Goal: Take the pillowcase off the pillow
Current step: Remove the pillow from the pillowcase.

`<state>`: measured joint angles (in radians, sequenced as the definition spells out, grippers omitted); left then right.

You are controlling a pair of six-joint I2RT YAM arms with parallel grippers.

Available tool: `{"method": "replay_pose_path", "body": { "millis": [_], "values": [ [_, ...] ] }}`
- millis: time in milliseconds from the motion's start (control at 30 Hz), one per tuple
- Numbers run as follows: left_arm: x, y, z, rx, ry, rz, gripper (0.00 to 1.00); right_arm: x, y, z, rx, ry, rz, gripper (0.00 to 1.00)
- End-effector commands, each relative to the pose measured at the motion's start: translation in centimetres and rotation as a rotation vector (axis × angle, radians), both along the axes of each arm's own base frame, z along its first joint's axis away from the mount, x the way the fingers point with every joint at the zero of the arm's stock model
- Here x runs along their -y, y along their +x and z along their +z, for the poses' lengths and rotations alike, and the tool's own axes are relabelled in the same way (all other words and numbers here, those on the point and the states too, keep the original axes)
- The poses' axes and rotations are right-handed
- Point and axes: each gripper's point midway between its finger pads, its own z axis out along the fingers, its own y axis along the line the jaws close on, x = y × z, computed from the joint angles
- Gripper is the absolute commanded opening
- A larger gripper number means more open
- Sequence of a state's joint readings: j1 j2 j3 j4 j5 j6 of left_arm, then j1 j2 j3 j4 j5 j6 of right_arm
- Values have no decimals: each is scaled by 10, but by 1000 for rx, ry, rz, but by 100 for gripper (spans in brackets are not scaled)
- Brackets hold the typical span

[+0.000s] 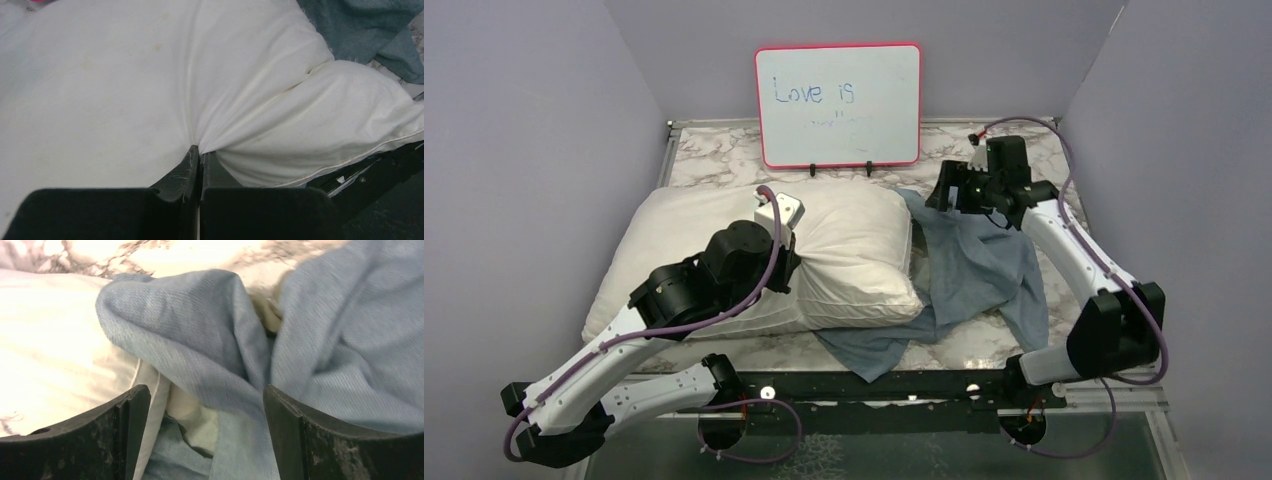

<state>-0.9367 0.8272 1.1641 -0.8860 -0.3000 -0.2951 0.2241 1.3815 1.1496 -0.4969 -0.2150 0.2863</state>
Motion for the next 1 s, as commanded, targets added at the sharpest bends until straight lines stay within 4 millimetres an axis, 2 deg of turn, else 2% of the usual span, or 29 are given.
{"method": "replay_pose_path", "body": {
  "millis": [0, 67, 100, 167, 200, 233, 333, 400, 433, 467, 567, 667, 700, 800, 900, 933, 967],
  "values": [
    [1, 3, 35, 79, -122, 15, 0, -32, 8, -28, -104, 48, 207, 88],
    [6, -1, 33, 68, -120, -22, 0, -40, 7, -50, -166, 48, 248, 87],
    [10, -2, 31, 60, -111, -47, 1, -42, 7, -64, -203, 42, 255, 82],
    [20, -4, 29, 43, -98, -100, 49, -41, 6, -80, -243, 23, 229, 58],
    [25, -4, 30, 37, -96, -117, 66, -39, 6, -85, -254, 17, 210, 47],
    [30, -3, 35, 41, -102, -132, 75, -37, 6, -88, -255, 13, 193, 37],
    [47, 8, 51, 80, -109, -164, 87, -34, 2, -87, -239, 22, 157, 15],
    [63, 19, 58, 110, -96, -196, 96, -36, 0, -82, -221, 46, 145, 6],
    [75, 25, 55, 108, -75, -225, 98, -36, -2, -81, -218, 54, 135, 5],
    [86, 31, 49, 105, -47, -253, 99, -35, -2, -78, -210, 60, 117, 3],
    [122, 54, 17, 73, 70, -325, 99, -31, -5, -75, -192, 73, 64, 0],
    [148, 84, -15, 73, 201, -363, 99, -27, -8, -73, -179, 86, 8, 1],
    [157, 96, -32, 57, 249, -366, 99, -24, -9, -73, -175, 88, -10, 1],
    [170, 120, -60, 20, 311, -393, 99, -21, -14, -71, -162, 93, -39, 1],
    [171, 135, -94, -72, 318, -411, 98, -19, -16, -69, -155, 94, -53, 1],
    [171, 133, -105, -114, 305, -436, 89, -17, -16, -69, -154, 90, -60, 1],
    [171, 130, -111, -149, 294, -446, 70, -16, -16, -69, -156, 83, -68, 1]
  ]
}}
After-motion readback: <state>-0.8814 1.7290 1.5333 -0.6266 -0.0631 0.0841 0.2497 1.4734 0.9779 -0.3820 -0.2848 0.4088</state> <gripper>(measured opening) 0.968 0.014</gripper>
